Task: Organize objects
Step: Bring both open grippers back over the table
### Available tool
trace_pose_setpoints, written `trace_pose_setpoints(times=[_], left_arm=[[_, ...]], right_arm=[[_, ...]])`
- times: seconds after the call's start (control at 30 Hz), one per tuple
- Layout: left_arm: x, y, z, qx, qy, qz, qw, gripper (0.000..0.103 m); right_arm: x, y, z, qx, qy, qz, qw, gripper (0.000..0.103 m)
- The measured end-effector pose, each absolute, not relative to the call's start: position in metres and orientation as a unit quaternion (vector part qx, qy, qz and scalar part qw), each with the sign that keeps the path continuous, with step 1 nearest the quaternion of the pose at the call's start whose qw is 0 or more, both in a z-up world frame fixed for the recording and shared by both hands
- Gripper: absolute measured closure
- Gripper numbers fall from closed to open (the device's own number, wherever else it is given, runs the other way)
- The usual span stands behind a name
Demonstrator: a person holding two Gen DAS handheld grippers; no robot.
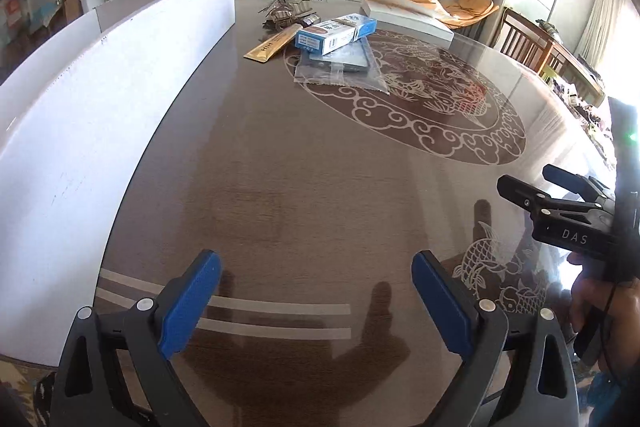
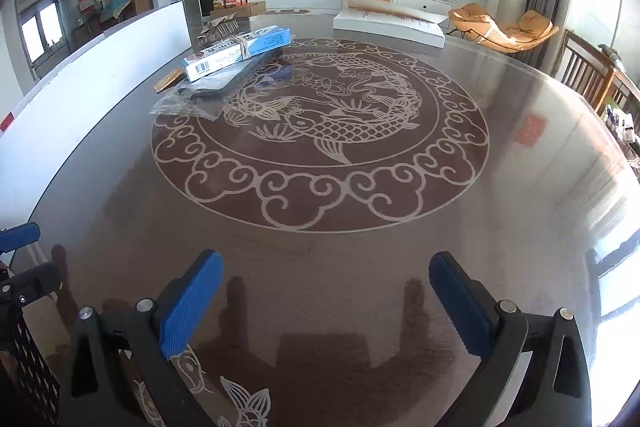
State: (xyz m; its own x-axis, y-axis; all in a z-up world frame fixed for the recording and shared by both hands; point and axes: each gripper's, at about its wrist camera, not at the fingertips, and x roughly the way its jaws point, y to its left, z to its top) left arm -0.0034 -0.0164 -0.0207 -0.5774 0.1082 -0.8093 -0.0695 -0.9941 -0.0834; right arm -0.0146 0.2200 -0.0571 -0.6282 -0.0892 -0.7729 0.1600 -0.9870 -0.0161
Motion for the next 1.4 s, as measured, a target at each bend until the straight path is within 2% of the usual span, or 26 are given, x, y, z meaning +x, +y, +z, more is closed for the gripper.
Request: trace_pose_setpoints(times=[0.2,0.83,1.07,1.4], left_arm=[[-0.006,-0.029,-0.027,-0.454,-0.022,0.89,0.032,0.006],[-0.008,-0.024,-0.03,-0.453,0.011,0.891,0.023,0.006],[-0.011,-0.026,-0.032,-0.454,0.01,0.891,0.014,0.0],[-0.011,-0.027,-0.033,-0.448,0.008,0.894,0.013,0.0]], right_arm=[[-0.015,0.209,-0.062,0.426,0.066,-0.9,0.061,0.0],[-0.021,0.217,-0.067,0.447,0.036,-0.892,0.059,0.0],[-0.02,0.216,-0.067,0.447,0.036,-0.892,0.059,0.0],[-0.021,0.217,-0.067,0.447,0.037,-0.892,0.059,0.0]])
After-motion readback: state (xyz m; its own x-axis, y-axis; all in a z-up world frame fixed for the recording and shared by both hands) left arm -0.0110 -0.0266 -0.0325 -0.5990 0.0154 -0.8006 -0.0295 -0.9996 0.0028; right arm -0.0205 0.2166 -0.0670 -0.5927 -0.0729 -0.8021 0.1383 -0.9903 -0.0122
